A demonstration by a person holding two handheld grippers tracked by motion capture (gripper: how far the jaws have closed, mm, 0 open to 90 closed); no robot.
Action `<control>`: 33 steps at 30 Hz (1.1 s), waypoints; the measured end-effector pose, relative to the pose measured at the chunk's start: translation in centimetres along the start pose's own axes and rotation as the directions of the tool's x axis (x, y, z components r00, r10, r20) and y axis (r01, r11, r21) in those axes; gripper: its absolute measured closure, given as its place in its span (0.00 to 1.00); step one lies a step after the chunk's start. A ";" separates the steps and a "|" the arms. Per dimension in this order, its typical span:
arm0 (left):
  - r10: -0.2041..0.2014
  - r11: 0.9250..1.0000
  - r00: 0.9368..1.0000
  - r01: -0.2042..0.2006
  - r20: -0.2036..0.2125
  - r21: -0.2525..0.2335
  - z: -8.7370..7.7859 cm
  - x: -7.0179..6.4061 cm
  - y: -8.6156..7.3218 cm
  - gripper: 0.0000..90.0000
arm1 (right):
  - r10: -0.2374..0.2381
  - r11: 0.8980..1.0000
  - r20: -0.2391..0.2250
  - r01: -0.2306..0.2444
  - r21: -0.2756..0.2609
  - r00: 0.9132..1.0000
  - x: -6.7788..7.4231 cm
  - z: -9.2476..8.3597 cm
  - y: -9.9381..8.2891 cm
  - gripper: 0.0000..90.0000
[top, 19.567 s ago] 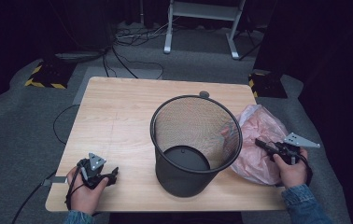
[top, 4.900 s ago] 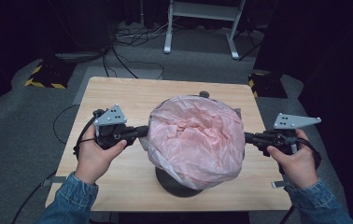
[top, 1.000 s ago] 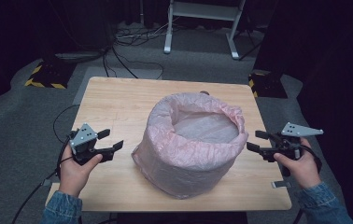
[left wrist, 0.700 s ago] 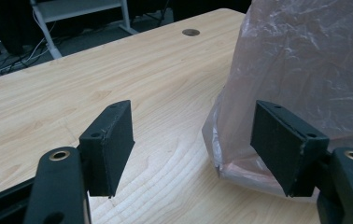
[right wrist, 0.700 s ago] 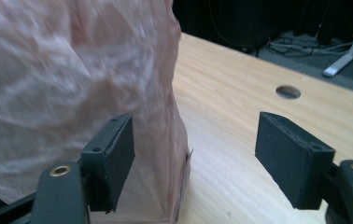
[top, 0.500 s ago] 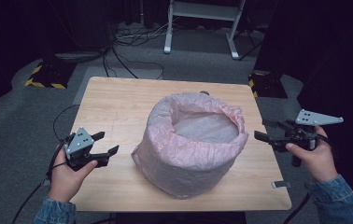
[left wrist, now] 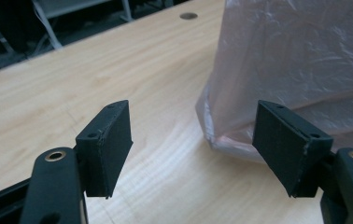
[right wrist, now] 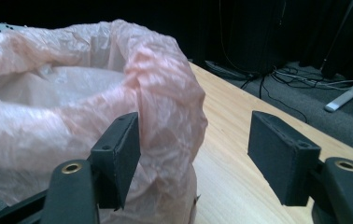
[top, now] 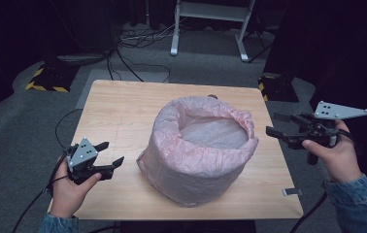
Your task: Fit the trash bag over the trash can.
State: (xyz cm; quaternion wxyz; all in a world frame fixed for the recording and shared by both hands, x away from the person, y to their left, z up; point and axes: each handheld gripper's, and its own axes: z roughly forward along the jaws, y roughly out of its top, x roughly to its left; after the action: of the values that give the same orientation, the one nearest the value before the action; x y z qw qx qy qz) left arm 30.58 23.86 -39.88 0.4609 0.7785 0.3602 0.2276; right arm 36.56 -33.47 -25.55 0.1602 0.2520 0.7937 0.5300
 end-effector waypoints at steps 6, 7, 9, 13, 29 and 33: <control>-0.050 0.999 0.999 0.050 -0.001 -0.017 -0.9 -0.2 -0.3 0.33 | -0.022 1.000 -0.026 0.022 0.002 0.999 0.8 0.4 1.7 0.39; -0.046 0.999 0.999 0.046 -0.009 -0.013 -1.1 -0.2 -0.3 0.33 | -0.026 1.000 -0.029 0.026 0.003 0.999 1.0 0.5 2.0 0.39; -0.039 0.999 0.999 0.039 -0.020 0.003 -1.3 -0.3 -0.5 0.33 | -0.033 0.999 -0.033 0.033 0.004 0.999 1.2 0.8 2.4 0.39; -0.066 0.998 0.998 0.066 -0.023 0.013 -1.4 0.0 -1.5 0.32 | -0.044 0.999 -0.048 0.044 0.006 0.998 1.6 1.4 3.2 0.38; -0.074 0.997 0.996 0.076 -0.052 0.026 -1.1 0.5 -2.9 0.30 | -0.067 0.998 -0.113 0.069 0.014 0.991 2.8 3.7 6.2 0.37; -0.082 0.996 0.996 0.083 -0.044 0.017 -1.4 0.3 -2.9 0.30 | -0.076 0.996 -0.136 0.080 0.025 0.988 3.4 4.7 7.0 0.37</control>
State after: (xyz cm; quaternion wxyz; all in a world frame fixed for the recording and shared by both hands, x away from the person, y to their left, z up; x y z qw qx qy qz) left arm 28.79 25.74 -41.77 0.4549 0.7621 0.4038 0.2217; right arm 37.84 -25.79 -20.90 0.1230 0.1866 0.8200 0.5270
